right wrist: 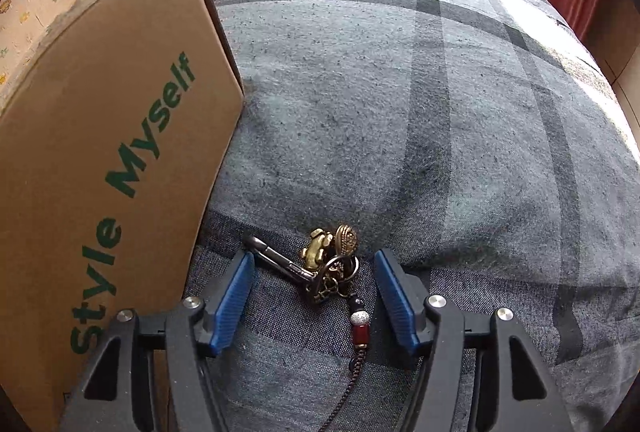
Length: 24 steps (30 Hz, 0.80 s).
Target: Organize rigid objects
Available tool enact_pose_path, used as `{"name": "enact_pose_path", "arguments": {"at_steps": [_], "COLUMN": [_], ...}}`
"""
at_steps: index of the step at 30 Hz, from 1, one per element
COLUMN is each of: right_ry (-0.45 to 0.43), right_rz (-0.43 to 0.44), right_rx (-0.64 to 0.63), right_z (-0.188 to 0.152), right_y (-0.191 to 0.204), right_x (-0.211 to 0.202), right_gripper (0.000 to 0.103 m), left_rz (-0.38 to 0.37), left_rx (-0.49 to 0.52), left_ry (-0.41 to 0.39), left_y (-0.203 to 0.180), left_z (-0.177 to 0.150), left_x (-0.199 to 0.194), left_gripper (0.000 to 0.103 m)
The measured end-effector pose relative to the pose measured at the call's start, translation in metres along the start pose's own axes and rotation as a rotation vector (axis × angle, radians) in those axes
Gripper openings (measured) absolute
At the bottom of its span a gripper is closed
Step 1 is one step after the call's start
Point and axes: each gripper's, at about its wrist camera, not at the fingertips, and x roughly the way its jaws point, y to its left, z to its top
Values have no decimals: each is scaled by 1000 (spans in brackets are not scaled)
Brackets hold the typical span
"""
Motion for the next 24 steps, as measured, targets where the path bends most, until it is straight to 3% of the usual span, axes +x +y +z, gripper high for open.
{"name": "enact_pose_path", "arguments": {"at_steps": [2,5,24], "right_ry": [-7,-15,-57], "right_rz": [1,0,-7], "right_rx": [4,28,111], "right_z": [-1,-3,-1], "right_y": [0,-10,-29], "right_x": [-1,-4,-37], "right_gripper": [64,33,29], "left_rz": [1,0,2], "left_rx": [1,0,3], "left_ry": [0,0,1], "left_y": [0,0,0], "left_z": [0,0,0], "left_x": [0,0,0], "left_gripper": [17,17,17]}}
